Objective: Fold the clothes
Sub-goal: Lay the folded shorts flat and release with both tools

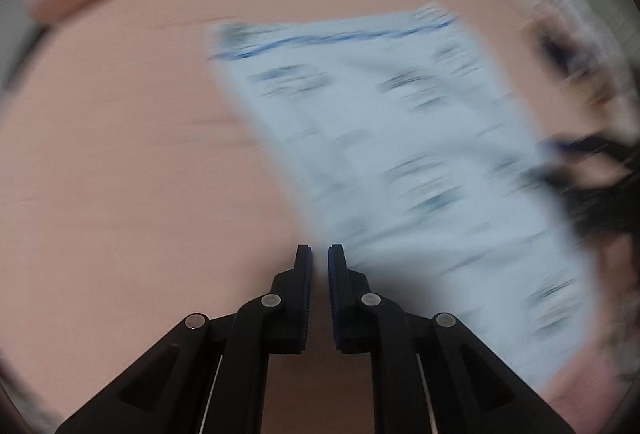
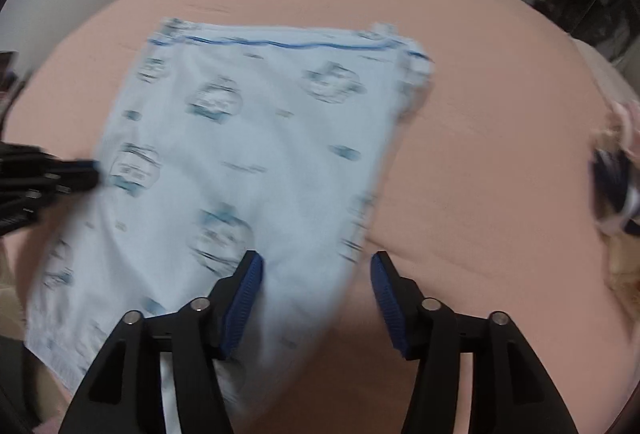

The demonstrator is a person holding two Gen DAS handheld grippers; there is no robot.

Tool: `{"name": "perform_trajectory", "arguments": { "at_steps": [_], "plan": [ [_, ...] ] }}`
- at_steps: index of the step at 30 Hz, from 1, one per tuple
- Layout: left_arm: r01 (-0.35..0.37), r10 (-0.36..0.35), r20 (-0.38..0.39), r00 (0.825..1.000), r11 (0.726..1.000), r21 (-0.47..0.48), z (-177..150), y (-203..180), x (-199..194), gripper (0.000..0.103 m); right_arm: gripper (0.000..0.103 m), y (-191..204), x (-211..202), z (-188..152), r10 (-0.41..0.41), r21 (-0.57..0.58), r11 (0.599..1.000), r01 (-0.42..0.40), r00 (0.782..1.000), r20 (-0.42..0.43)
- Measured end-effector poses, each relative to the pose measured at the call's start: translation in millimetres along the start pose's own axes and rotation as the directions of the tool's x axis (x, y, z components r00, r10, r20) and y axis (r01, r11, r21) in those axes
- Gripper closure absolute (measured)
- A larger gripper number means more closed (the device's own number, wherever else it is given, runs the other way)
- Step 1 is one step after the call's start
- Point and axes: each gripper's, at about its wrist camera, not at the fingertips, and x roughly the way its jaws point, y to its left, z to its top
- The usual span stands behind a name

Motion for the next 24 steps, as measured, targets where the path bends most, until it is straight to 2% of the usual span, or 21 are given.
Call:
{"name": "perform_trajectory", "arguments": {
  "at_steps": [1,3,6,7,9,11,12,15,18,20,24],
  "plan": [
    [-0.014,0.014,0.002,1.000,1.000,-0.019,-1.2,7.2,-2.6,0.095,0.039,-8.1,-2.8,-1.3,0.009,0.024,1.000,-0.009,1.000,0.003],
    [0.071,-0.068,0.044,0.997,0.995,-0.075,3.4,15.9,-10.0,0.095,0.039,-19.9,-9.0,-1.9,0.019,0.064,0.998,-0.021,1.000,0.020],
    [0.167,-0.165,0.126,0.978,0.986,-0.007,22.8,-6.6,-16.3,0.094,0.039,-7.5,-20.2,11.2,0.032,0.038,0.999,-0.037,0.994,0.104],
    [0.170,-0.171,0.132,0.976,0.985,0.019,29.0,-14.5,-13.4,0.094,0.038,2.8,-20.1,17.6,0.054,0.009,0.998,-0.055,0.991,0.119],
    [0.121,-0.126,0.089,0.988,0.991,0.060,38.9,-25.7,4.7,0.094,0.038,23.4,-12.8,19.1,0.052,-0.063,0.997,-0.045,0.993,0.108],
    [0.130,-0.132,0.060,0.989,0.991,0.034,39.6,-16.1,14.5,0.093,0.037,21.3,-4.6,13.8,0.008,-0.086,0.996,-0.002,0.997,0.080],
    [0.144,-0.144,0.069,0.987,0.990,0.005,36.6,-9.1,10.7,0.091,0.031,16.9,-0.5,10.8,-0.017,-0.091,0.996,0.023,0.998,0.065],
    [0.189,-0.181,0.098,0.979,0.979,-0.081,27.7,11.9,-0.6,0.089,0.029,-8.4,0.3,0.7,-0.079,-0.055,0.995,0.080,0.997,0.028],
    [0.226,-0.207,0.133,0.969,0.963,-0.144,19.1,27.2,-12.4,0.089,0.029,-22.6,-11.4,-9.5,-0.043,0.001,0.999,0.043,0.998,0.038],
    [0.232,-0.216,0.142,0.966,0.967,-0.102,15.5,14.7,-17.4,0.089,0.029,-21.3,-17.1,-14.0,-0.043,0.014,0.999,0.042,0.998,0.049],
    [0.220,-0.213,0.116,0.970,0.974,-0.053,7.6,1.8,-16.4,0.089,0.029,-8.2,-27.9,-23.8,0.034,0.011,0.999,-0.035,0.996,0.083]
  ]
}}
